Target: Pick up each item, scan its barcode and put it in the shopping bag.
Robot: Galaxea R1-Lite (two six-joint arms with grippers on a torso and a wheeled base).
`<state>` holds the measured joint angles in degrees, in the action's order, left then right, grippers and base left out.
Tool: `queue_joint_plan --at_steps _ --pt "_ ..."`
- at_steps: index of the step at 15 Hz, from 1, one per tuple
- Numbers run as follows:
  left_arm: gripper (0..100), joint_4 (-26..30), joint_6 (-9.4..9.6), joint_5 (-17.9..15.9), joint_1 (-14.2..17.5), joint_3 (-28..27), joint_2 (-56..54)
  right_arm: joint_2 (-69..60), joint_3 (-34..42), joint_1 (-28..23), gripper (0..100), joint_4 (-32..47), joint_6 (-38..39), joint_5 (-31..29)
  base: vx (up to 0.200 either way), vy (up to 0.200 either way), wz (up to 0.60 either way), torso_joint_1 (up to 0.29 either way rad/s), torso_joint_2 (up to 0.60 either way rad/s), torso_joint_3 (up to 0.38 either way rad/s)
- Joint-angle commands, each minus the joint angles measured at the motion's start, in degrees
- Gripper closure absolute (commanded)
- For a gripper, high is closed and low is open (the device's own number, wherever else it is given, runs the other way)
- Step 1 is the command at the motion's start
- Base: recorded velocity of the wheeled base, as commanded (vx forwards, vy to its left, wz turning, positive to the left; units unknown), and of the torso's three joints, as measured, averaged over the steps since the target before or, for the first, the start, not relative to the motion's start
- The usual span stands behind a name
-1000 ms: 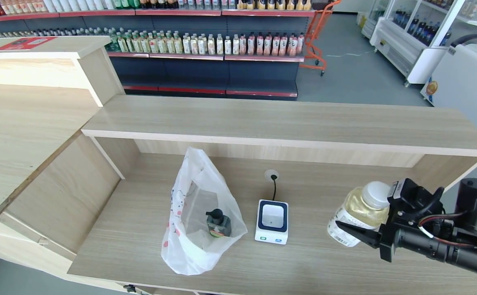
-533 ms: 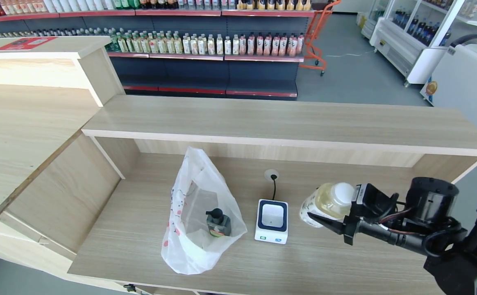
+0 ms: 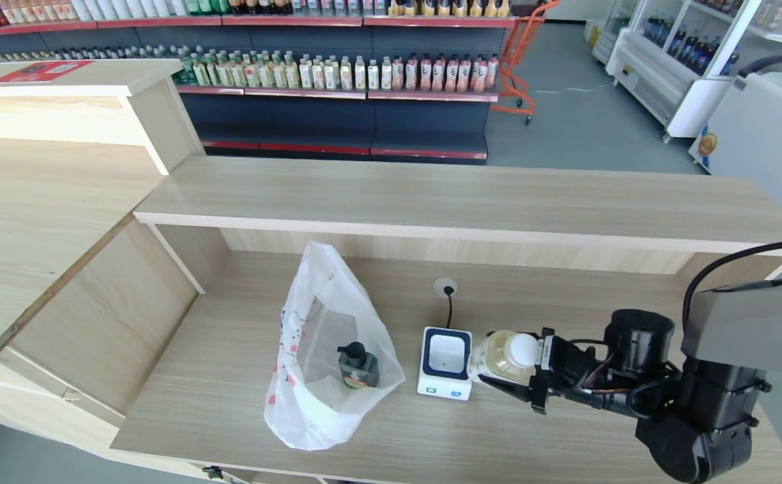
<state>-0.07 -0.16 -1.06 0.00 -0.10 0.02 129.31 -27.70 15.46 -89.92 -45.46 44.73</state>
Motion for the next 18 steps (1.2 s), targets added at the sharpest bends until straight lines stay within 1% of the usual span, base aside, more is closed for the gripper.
queue_joint_plan --at_steps 1,5,9,12,13,15,18 --pt "0 -0.01 -0.02 0.01 0.0 0.01 -0.02 4.55 -5.35 0.45 100 -0.08 -1.91 1.85 0.0 0.0 0.0 0.0 0.0 0.0" --pt "0 -0.01 -0.02 0.01 0.0 0.01 -0.02 7.54 -10.01 0.63 100 -0.08 -1.91 2.73 0.0 0.0 0.0 0.0 0.0 0.0" --pt "0 -0.01 -0.02 0.01 0.0 0.01 -0.02 11.85 -17.3 1.07 100 -0.08 -1.83 7.92 0.0 0.0 0.0 0.0 0.0 0.0" --pt "0 -0.01 -0.02 0.01 0.0 0.01 -0.02 14.04 -20.73 1.07 100 -0.08 -1.83 9.94 0.0 0.0 0.0 0.0 0.0 0.0" --pt "0 -0.01 -0.02 0.01 0.0 0.01 -0.02 15.27 -22.66 0.98 100 -0.08 -2.09 11.43 0.0 0.0 0.0 0.0 0.0 0.0" --pt "0 -0.01 -0.02 0.01 0.0 0.01 -0.02 16.94 -25.56 0.8 100 -0.08 -2.09 12.67 0.0 0.0 0.0 0.0 0.0 0.0" --pt "0 -0.01 -0.02 0.01 0.0 0.01 -0.02 18.17 -27.76 0.63 100 -0.08 -2.09 12.93 0.0 0.0 0.0 0.0 0.0 0.0"
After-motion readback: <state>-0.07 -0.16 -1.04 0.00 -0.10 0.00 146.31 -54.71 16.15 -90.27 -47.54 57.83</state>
